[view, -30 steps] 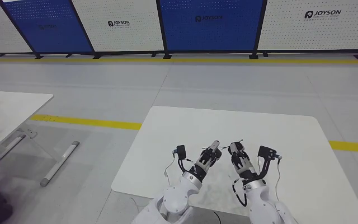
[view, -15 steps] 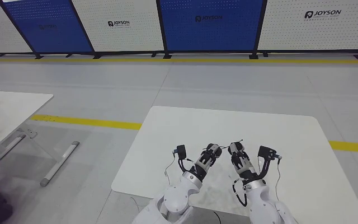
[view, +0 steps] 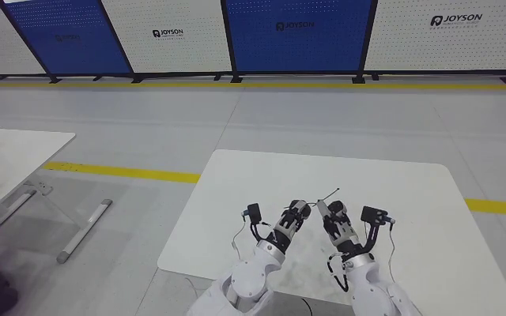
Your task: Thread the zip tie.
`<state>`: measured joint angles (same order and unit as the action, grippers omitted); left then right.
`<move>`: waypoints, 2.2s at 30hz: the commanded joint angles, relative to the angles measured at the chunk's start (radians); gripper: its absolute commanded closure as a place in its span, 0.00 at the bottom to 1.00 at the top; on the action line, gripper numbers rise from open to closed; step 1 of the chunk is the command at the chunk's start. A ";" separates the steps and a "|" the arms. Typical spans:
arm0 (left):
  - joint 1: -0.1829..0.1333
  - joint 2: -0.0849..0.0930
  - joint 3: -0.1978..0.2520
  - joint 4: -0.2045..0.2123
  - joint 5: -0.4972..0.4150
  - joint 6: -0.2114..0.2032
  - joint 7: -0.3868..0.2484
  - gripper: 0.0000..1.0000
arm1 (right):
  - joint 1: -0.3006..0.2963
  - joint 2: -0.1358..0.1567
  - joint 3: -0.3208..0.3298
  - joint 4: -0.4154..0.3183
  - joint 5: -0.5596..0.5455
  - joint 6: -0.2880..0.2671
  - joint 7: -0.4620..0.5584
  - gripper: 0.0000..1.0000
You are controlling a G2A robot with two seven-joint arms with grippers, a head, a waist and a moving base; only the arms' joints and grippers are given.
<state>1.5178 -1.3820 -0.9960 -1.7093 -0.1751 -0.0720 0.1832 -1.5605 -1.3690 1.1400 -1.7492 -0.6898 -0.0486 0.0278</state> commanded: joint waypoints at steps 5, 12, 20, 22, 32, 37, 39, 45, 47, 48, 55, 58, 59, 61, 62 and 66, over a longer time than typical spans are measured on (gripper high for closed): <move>-0.001 -0.008 -0.013 -0.009 -0.058 -0.031 0.069 1.00 | -0.015 0.002 0.015 -0.013 -0.011 0.018 -0.012 0.00; -0.001 -0.008 -0.013 -0.009 -0.058 -0.031 0.069 1.00 | -0.016 0.003 0.017 -0.014 -0.010 0.019 -0.012 0.00; 0.010 -0.006 -0.028 -0.027 -0.050 -0.038 0.059 1.00 | 0.038 0.016 0.026 0.044 -0.285 0.068 0.045 0.00; 0.015 -0.007 -0.032 -0.029 -0.049 -0.043 0.063 1.00 | 0.054 0.018 0.017 0.060 -0.369 0.086 0.043 0.00; 0.015 -0.006 -0.027 -0.028 -0.040 -0.037 0.045 1.00 | 0.061 0.016 0.013 0.061 -0.315 0.053 0.076 0.00; 0.020 -0.006 -0.024 -0.033 -0.032 -0.033 0.036 1.00 | 0.073 0.013 -0.007 0.068 -0.327 0.056 0.080 0.00; 0.023 -0.006 -0.024 -0.034 -0.027 -0.032 0.035 1.00 | 0.076 0.012 -0.012 0.069 -0.326 0.057 0.082 0.22; 0.023 -0.007 -0.018 -0.028 0.005 -0.027 0.041 1.00 | 0.082 0.011 -0.027 0.069 -0.326 0.044 0.098 0.55; 0.022 -0.008 -0.014 -0.023 0.017 -0.027 0.048 1.00 | 0.084 0.010 -0.029 0.070 -0.323 0.041 0.100 0.56; 0.021 -0.009 -0.011 -0.020 0.017 -0.027 0.050 1.00 | 0.085 0.010 -0.030 0.070 -0.323 0.040 0.102 0.56; 0.015 -0.012 -0.003 -0.013 0.045 -0.021 0.065 1.00 | 0.088 0.011 -0.036 0.069 -0.332 0.025 0.115 0.58; 0.013 -0.013 0.000 -0.011 0.048 -0.020 0.070 1.00 | 0.089 0.011 -0.038 0.067 -0.335 0.020 0.120 0.58; 0.013 -0.014 0.000 -0.011 0.048 -0.020 0.071 1.00 | 0.089 0.011 -0.038 0.067 -0.337 0.018 0.121 0.58; 0.012 -0.015 0.002 -0.010 0.052 -0.018 0.071 1.00 | 0.089 0.011 -0.039 0.067 -0.337 0.016 0.124 0.59; 0.011 -0.015 0.002 -0.009 0.054 -0.016 0.070 1.00 | 0.090 0.011 -0.040 0.067 -0.338 0.014 0.127 0.59; 0.009 -0.016 0.007 -0.008 0.071 -0.010 0.070 1.00 | 0.091 0.011 -0.040 0.064 -0.330 0.010 0.128 0.62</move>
<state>1.5270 -1.3972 -0.9906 -1.7180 -0.1072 -0.0838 0.2520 -1.4697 -1.3579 1.0993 -1.6846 -1.0222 -0.0380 0.1567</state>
